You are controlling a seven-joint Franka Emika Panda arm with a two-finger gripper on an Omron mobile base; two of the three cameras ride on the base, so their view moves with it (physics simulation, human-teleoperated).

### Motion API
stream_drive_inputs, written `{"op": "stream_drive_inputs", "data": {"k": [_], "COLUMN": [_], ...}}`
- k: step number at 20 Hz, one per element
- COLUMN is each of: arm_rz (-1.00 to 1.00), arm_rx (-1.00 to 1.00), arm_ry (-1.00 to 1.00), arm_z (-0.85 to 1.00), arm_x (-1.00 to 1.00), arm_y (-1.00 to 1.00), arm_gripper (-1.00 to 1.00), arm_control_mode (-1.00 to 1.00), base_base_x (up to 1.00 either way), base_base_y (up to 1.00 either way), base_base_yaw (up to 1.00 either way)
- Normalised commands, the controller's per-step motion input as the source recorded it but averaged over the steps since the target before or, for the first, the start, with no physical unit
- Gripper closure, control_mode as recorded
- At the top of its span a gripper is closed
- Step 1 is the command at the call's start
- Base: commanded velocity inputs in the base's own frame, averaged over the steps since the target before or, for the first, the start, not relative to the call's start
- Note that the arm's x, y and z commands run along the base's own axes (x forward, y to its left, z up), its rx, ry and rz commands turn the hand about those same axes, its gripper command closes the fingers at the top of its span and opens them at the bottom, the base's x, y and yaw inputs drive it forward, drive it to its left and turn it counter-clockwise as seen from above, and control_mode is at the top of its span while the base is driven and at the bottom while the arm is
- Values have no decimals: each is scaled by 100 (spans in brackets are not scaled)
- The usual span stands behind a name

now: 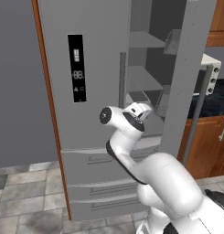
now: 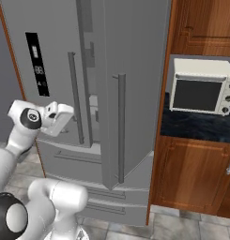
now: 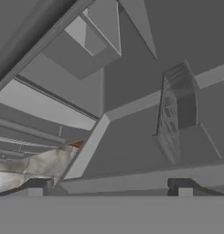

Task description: Open the fridge, grab two sodas, and place both sodas inside the bowl with ice on the dining counter.

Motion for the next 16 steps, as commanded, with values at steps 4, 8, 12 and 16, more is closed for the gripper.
{"op": "stream_drive_inputs", "data": {"k": [4,8,12,16], "arm_rz": [2,0,-2,-5], "arm_rx": [-1,-4,-2,-1], "arm_ry": [1,2,2,0], "arm_z": [31,19,0,0], "arm_x": [64,43,18,2], "arm_y": [0,-13,-41,-42], "arm_gripper": [-100,-100,-100,-100], "arm_control_mode": [-100,-100,-100,-100], "base_base_x": [0,0,0,0], "base_base_y": [0,0,0,0], "base_base_yaw": [0,0,0,0]}}
